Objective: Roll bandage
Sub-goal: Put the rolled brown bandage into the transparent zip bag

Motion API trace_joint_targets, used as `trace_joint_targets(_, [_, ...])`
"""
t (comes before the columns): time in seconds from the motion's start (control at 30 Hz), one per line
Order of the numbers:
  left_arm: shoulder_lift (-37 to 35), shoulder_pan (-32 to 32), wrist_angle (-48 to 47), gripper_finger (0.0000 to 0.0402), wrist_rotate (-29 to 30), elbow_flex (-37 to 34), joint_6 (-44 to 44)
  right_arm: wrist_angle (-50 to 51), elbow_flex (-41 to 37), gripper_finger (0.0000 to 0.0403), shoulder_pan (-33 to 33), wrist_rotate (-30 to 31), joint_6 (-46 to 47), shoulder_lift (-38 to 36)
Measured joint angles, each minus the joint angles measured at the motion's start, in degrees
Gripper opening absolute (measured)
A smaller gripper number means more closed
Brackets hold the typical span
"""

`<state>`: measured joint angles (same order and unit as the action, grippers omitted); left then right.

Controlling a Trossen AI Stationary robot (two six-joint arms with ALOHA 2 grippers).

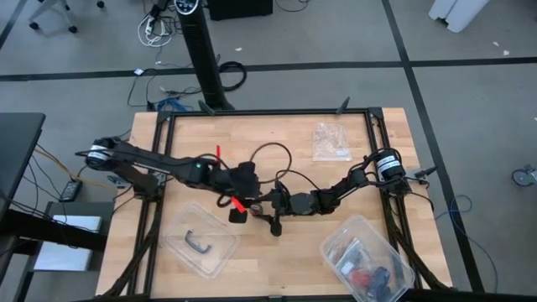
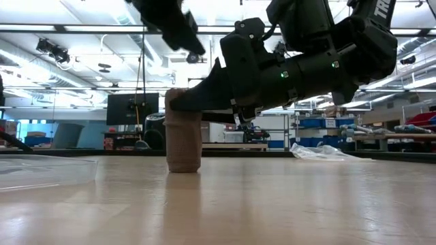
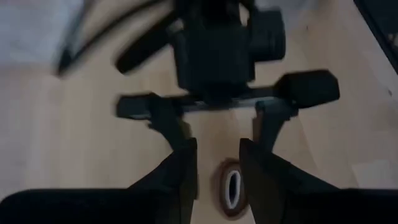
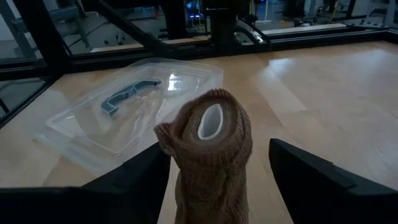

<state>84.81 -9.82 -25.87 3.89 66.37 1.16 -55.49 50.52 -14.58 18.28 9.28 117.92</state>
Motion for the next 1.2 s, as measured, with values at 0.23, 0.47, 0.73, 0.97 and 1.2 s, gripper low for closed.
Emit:
trace_joint_targets(0.23, [-2.84, 0.00, 3.56, 0.0120, 1.45, -4.22, 0.21, 2.27, 0.00, 0.0265, -0.83, -0.34, -0.83, -2.97])
trace_joint_targets(0.47, [-2.31, 0.00, 11.19, 0.0104, 1.37, -11.87, -1.53, 15.72, -0.02, 0.0251, -3.03, 0.46, -0.18, -8.80])
trace_joint_targets(0.73, [-2.37, -0.02, 12.46, 0.0093, -0.03, -12.35, -2.77, 25.59, -0.02, 0.0242, -6.00, 7.58, -1.65, -15.90])
trace_joint_targets(0.97, [-2.39, -0.05, 17.38, 0.0092, 2.03, -13.03, -1.58, 47.60, -0.01, 0.0238, -5.98, 17.41, 6.78, -25.87])
trace_joint_targets(1.2, [-3.60, 0.70, 49.23, 0.0091, 1.35, -24.51, 1.45, 79.76, 0.02, 0.0207, 0.20, 22.98, 19.84, -37.45])
